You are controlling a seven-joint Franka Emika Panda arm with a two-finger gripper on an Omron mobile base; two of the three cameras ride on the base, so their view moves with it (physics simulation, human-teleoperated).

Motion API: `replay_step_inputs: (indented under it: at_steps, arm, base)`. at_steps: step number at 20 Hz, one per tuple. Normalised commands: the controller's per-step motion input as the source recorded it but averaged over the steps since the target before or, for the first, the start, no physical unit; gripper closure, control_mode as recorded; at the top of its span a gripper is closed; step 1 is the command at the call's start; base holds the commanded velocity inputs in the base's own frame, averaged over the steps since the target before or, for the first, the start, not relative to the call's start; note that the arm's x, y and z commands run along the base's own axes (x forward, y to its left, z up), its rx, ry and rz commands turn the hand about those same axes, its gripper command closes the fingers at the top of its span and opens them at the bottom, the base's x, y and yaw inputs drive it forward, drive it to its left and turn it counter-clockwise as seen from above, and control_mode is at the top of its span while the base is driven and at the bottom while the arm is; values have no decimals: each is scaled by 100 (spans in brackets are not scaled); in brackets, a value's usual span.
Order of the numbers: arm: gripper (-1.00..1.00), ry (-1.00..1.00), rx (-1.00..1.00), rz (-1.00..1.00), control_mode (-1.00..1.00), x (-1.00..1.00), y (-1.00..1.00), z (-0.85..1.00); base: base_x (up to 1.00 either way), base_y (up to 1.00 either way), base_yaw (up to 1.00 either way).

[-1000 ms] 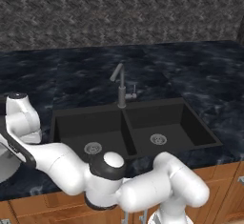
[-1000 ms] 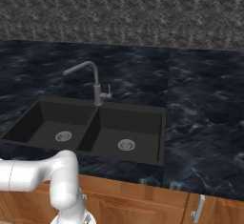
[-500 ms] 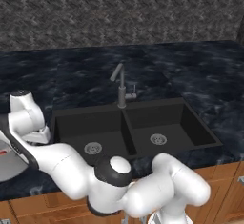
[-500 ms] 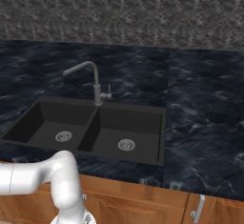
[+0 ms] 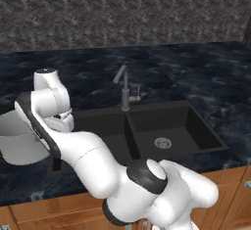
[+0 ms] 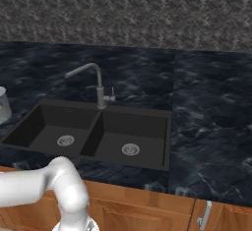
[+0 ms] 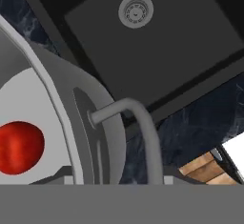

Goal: Dump the tomato from the pot into the sink. Then turn on the water and wash the tomato. Then turn off the water and put the tomato back in the pot.

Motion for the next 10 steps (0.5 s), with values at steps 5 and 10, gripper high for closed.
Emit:
replay_step_inputs:
  at_steps: [5,10]
  arm:
    - [100,3,4,-28,-100,-7,-88,69]
    - [100,7,15,-28,-100,0,-52,18]
  base:
    - [0,0,0]
    - [0,0,0]
